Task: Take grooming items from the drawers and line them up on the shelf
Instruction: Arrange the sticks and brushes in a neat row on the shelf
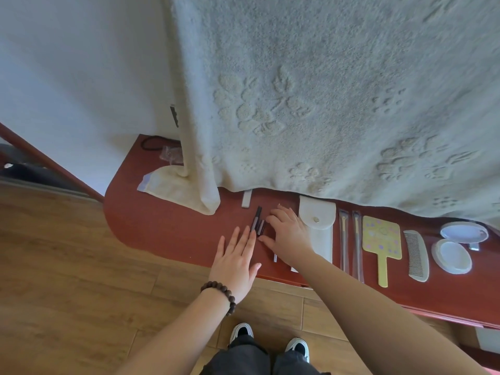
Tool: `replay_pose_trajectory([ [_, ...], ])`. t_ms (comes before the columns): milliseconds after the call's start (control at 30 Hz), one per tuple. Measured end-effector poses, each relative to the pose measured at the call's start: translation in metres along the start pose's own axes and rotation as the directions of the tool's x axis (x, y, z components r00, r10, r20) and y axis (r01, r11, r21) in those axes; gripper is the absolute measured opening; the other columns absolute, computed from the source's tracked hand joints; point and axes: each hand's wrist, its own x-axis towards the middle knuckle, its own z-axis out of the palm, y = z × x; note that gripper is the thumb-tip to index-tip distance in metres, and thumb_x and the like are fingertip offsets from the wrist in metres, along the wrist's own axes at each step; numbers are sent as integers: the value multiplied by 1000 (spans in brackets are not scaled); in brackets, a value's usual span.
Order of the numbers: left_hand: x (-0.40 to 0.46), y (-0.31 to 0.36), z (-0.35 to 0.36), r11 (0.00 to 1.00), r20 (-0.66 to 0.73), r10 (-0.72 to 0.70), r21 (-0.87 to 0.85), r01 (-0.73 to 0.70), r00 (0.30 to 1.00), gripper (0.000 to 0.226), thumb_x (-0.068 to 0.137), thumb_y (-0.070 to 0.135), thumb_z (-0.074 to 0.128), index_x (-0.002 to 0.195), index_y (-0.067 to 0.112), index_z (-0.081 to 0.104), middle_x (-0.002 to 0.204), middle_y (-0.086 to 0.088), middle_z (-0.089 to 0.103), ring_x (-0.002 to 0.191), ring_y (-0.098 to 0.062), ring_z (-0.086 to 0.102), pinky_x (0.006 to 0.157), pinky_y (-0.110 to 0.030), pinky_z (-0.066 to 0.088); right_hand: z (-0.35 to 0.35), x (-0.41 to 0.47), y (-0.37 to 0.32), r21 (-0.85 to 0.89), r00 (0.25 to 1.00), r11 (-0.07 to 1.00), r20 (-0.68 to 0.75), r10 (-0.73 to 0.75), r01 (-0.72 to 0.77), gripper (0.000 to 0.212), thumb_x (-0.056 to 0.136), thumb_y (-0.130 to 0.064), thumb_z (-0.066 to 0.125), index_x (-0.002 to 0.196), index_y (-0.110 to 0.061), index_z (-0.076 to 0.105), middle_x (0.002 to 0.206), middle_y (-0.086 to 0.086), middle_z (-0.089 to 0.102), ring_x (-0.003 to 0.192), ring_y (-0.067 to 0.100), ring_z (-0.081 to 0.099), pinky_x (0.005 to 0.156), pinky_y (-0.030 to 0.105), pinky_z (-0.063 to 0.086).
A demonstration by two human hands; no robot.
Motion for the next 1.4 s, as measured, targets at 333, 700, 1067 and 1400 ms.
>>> replay_pose_trajectory([
  [333, 2, 1, -2, 1000, 4, -4, -9, 4, 1000, 68, 99, 48, 25, 150, 20, -9, 160, 2, -8, 146, -19, -12, 120, -47, 1, -4, 1, 0, 22, 1000, 999, 6, 24, -24, 46, 75, -39, 75, 112, -13, 66, 126, 6, 61, 132, 28, 44, 110, 46, 36],
  [700, 2, 11, 0, 999, 12, -50, -10, 50, 999, 69, 99, 49, 24, 150, 19, -12, 160, 1, -9, 147, -19, -11, 120, -47, 2, -13, 5, -2, 23, 995, 1000, 104, 0, -3, 52, 84, -44, 64, 129, -17, 56, 140, 2, 48, 143, 21, 24, 119, 37, 13],
  [1067, 15, 12, -8, 998, -43, 42, 42, -40, 998, 69, 99, 48, 28, 151, 19, -7, 160, 2, -10, 146, -19, -13, 119, -48, 0, -47, -29, 17, -165, 956, 980, 288, -62, 113, 76, 92, -57, 43, 152, -21, 13, 161, -2, 10, 148, 15, -6, 116, 32, -11],
  [1400, 21, 19, -1, 997, -8, 54, 57, -53, 999, 71, 99, 49, 27, 150, 17, -12, 159, -1, -16, 146, -18, -12, 120, -44, 3, -28, -36, 5, -225, 946, 972, 324, 8, 68, 71, 96, -56, 32, 153, -22, 7, 161, -1, 4, 148, 16, -6, 117, 36, -11],
])
